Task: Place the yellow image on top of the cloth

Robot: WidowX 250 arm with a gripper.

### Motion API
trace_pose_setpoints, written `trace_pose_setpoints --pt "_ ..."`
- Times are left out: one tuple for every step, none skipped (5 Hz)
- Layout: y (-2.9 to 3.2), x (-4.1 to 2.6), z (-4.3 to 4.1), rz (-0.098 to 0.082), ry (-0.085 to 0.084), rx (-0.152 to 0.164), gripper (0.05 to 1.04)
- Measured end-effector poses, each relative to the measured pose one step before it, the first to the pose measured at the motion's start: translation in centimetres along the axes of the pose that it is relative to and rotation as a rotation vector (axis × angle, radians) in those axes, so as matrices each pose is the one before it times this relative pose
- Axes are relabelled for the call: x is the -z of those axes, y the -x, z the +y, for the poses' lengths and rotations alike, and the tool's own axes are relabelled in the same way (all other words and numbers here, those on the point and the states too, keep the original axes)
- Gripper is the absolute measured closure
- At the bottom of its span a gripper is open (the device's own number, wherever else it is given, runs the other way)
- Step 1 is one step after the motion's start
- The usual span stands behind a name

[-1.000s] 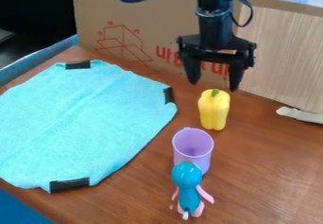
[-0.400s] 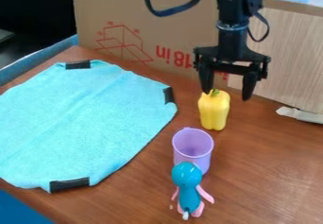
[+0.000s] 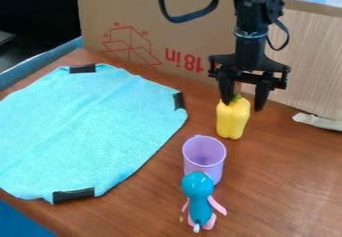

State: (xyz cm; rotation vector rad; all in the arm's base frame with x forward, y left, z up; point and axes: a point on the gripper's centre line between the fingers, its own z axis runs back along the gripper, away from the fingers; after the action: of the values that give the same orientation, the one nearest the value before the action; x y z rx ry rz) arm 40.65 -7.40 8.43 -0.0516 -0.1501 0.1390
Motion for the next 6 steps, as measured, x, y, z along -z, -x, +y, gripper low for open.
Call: trace_pose_setpoints --pt "-0.189 -0.014 0.153 -0.0005 0.0262 -0.0045 0.719" --pt "0.014 -0.022 -0.085 -0.0039 0.0147 -0.001 0.919" --pt "0.537 -1.39 0.917 -0.0413 0.0506 0.0045 0.989" --pt "0.625 -1.03 1.631 -0.0082 0.0427 0.0161 0.993" --pt "1.4 -2.171 2.883 -0.0418 0.0498 0.0081 0.993" --pt "1.869 -2.473 3.587 -0.0078 0.0382 -0.0229 0.993"
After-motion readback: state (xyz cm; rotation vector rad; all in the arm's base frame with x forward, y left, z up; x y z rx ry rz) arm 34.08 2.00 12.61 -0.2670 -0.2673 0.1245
